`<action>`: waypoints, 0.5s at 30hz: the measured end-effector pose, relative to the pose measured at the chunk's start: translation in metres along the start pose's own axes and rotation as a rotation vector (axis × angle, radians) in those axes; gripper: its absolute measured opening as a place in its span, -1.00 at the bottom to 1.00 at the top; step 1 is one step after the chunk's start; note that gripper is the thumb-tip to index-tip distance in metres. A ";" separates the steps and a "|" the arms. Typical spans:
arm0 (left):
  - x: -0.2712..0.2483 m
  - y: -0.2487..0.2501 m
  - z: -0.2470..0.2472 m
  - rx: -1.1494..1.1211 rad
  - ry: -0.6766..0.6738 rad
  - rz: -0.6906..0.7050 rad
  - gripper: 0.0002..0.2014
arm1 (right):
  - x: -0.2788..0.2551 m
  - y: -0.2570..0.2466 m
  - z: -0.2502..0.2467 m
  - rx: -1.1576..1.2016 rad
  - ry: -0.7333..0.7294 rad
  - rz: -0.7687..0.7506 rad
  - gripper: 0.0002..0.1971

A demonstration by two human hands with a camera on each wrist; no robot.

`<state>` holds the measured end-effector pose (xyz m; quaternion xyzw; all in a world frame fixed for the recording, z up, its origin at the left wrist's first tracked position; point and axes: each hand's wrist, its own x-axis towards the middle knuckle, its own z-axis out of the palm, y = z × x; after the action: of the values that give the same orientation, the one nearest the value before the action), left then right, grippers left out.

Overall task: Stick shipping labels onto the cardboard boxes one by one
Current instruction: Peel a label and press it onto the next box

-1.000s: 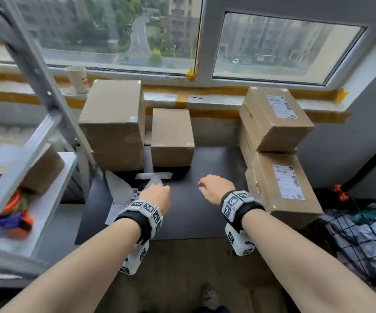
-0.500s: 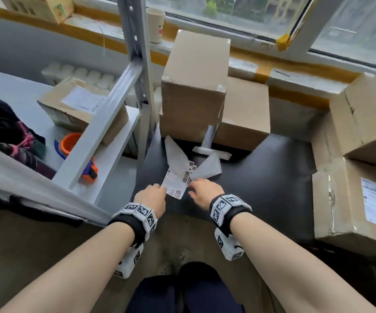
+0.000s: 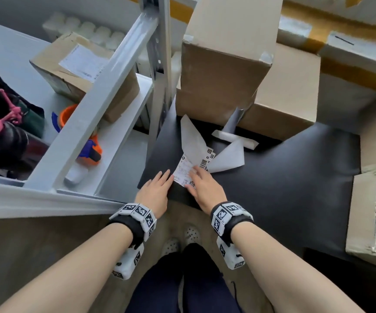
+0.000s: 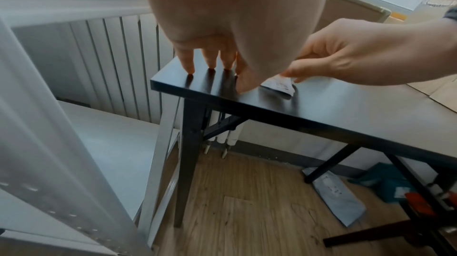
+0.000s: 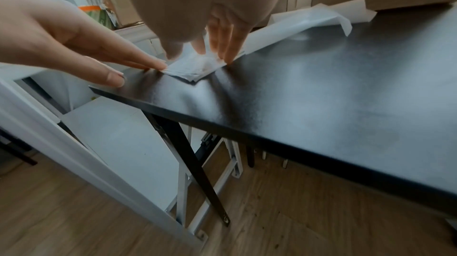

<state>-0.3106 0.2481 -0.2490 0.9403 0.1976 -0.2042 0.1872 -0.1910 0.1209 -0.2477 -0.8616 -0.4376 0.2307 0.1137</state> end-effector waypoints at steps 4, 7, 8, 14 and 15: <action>-0.002 -0.001 0.005 0.013 0.071 0.023 -0.39 | 0.001 0.010 0.007 0.009 0.050 0.002 -0.43; -0.004 0.001 0.009 -0.033 0.156 0.049 -0.45 | 0.001 0.011 0.008 0.003 0.046 0.019 -0.43; -0.004 0.002 0.010 -0.056 0.179 0.058 -0.47 | 0.001 0.011 0.008 0.005 0.053 0.018 -0.44; -0.007 0.011 0.011 -0.074 0.271 0.141 -0.56 | 0.001 0.009 0.013 -0.028 0.162 -0.036 -0.78; -0.008 0.013 0.007 -0.090 0.275 0.113 -0.58 | 0.000 0.010 0.014 -0.044 0.166 -0.044 -0.80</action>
<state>-0.3136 0.2314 -0.2478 0.9598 0.1768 -0.0538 0.2114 -0.1908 0.1155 -0.2634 -0.8703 -0.4502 0.1466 0.1356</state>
